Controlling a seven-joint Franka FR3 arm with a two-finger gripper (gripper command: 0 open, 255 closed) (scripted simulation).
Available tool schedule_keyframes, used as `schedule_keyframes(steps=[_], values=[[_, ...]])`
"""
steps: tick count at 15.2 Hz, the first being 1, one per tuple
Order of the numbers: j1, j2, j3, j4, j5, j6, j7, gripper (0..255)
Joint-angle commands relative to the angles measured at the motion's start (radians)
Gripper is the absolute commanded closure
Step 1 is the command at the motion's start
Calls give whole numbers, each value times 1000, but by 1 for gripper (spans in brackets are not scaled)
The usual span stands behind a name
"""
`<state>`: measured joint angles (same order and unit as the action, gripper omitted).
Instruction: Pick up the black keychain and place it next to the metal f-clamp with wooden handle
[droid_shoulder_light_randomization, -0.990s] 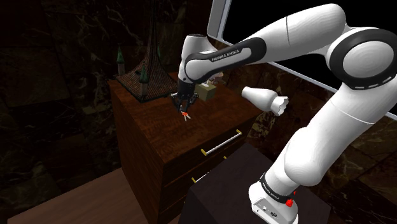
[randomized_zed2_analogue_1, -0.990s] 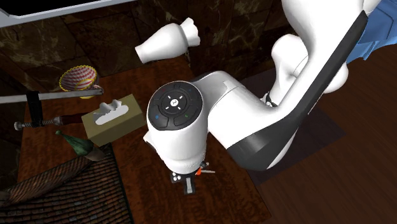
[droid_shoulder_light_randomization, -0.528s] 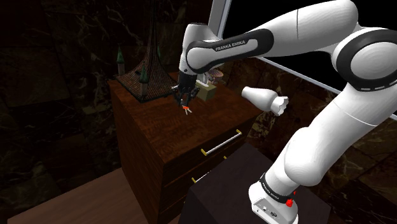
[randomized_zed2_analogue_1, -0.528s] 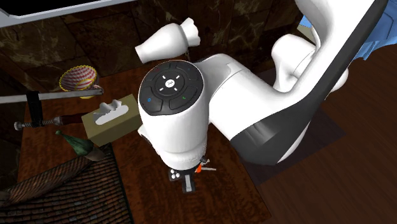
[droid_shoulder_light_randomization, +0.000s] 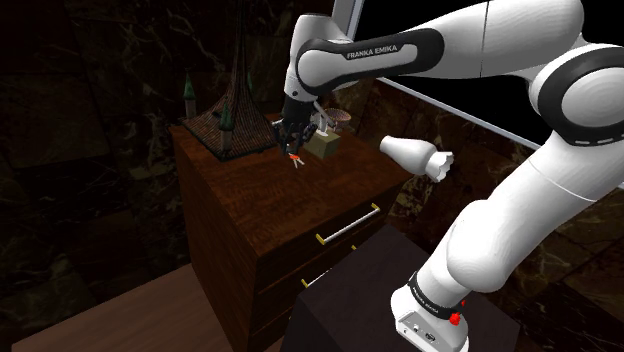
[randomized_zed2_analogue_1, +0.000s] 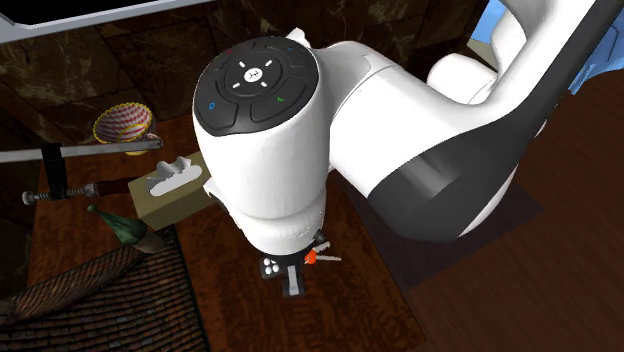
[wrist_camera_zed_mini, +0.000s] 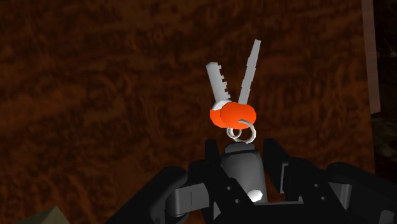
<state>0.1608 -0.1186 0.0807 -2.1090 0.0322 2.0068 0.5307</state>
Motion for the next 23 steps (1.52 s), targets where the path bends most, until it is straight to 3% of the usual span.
schedule_keyframes(steps=[1,18,23], values=[[0,-9,0,18,0,-27,1,255],[-1,-28,-2,218,0,-246,5,255],[-53,0,-70,249,-9,-252,-113,255]])
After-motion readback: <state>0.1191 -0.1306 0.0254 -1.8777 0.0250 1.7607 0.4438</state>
